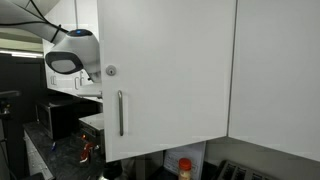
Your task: Open the right door on the third upper cabinet from the left, remove the container of sugar from the cabinet and place it on top of the coffeemaker
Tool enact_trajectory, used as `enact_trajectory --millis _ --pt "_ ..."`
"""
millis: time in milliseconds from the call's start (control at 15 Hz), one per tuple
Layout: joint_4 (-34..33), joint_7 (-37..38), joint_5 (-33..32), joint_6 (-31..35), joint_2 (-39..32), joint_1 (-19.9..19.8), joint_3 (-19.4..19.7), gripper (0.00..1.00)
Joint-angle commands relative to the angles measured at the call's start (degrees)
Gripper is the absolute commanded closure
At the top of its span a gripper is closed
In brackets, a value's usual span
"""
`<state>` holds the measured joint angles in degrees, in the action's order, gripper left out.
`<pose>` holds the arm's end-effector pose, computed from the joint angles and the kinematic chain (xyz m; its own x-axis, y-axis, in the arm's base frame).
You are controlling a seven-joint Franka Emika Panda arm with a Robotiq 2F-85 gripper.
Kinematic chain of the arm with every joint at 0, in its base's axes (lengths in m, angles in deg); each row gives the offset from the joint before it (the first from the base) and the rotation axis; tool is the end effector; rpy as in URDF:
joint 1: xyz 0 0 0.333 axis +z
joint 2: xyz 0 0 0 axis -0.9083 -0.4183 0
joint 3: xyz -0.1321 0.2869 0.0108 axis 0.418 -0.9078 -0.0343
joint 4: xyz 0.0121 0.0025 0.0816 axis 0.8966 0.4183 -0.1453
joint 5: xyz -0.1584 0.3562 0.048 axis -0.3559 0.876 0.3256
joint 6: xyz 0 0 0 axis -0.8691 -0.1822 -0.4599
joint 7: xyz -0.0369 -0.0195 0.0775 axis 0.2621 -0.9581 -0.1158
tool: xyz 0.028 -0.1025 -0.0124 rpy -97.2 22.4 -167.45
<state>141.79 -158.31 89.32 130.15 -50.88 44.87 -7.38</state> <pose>0.3645 -0.0407 0.4268 0.6908 0.4295 0.5817 0.5004 -0.8646 0.0442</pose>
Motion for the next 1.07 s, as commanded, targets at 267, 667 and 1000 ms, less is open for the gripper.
enact_trajectory --millis 267,667,1000 --pt "-0.2 8.6 -7.3 -21.8 17.3 -11.2 -3.8 0.00" --pt "-0.2 9.8 -10.5 -40.8 26.0 -12.5 3.2 0.00" --pt "-2.4 17.7 -27.1 -47.9 24.7 -1.8 21.0 0.00"
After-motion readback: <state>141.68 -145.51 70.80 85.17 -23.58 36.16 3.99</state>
